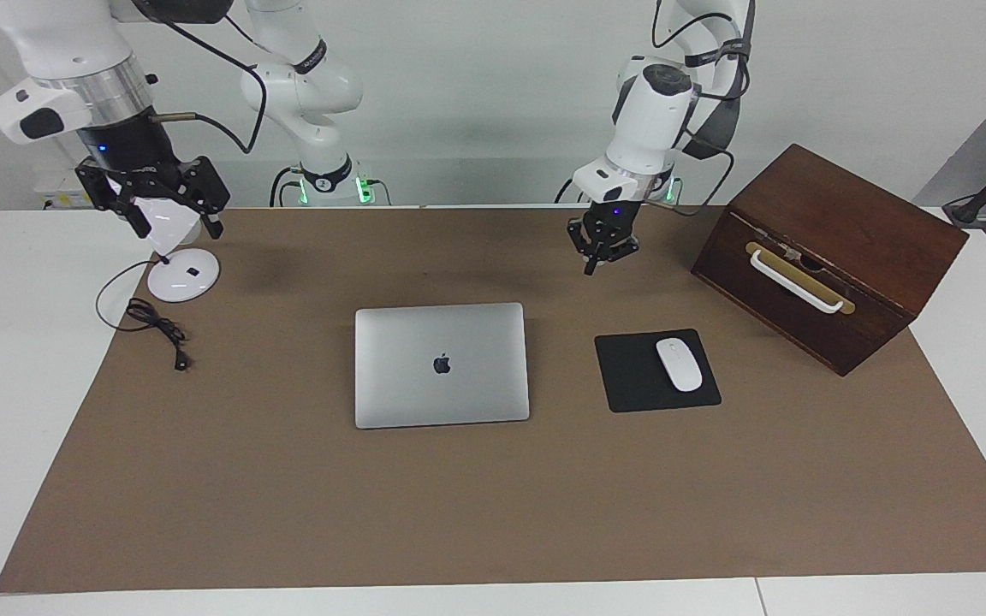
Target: Close laptop with both arms
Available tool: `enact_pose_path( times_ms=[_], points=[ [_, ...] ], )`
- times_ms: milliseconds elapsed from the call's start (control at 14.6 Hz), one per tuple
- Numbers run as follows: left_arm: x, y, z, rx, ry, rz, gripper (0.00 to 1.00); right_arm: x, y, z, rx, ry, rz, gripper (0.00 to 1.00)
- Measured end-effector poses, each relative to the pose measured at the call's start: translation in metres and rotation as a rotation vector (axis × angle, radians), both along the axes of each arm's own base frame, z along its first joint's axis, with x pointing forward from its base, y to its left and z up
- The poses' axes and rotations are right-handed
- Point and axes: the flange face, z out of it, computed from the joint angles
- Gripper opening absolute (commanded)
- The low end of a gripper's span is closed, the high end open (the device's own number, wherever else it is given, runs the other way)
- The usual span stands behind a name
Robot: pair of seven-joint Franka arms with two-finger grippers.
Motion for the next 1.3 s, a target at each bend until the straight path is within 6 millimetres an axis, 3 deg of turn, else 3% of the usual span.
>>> enact_pose_path(
  times_ms=[69, 137, 206, 274, 617, 1028, 1302],
  points=[
    [0.005, 0.011, 0.013, 0.007, 0.008, 0.018, 0.00, -0.001, 0.001, -0.004, 0.000, 0.008, 0.002, 1.00],
    [0.010, 0.021, 0.024, 0.010, 0.012, 0.033, 0.28, -0.002, 0.001, -0.007, 0.001, 0.015, 0.002, 1.00],
    [0.016, 0.030, 0.033, 0.011, 0.015, 0.049, 0.76, -0.003, 0.001, -0.009, 0.001, 0.020, 0.001, 1.00],
    [0.021, 0.039, 0.040, 0.012, 0.017, 0.065, 1.00, -0.003, 0.001, -0.010, 0.001, 0.022, 0.001, 1.00],
    [0.035, 0.074, 0.059, 0.020, 0.018, 0.137, 1.00, -0.004, 0.000, -0.012, 0.001, 0.028, 0.001, 1.00],
    [0.054, 0.142, 0.094, 0.021, 0.019, 0.275, 1.00, -0.004, -0.003, -0.019, 0.000, 0.043, -0.005, 1.00],
    [0.058, 0.167, 0.113, 0.018, 0.012, 0.325, 1.00, -0.007, -0.010, -0.024, 0.000, 0.053, -0.011, 1.00]
  ],
)
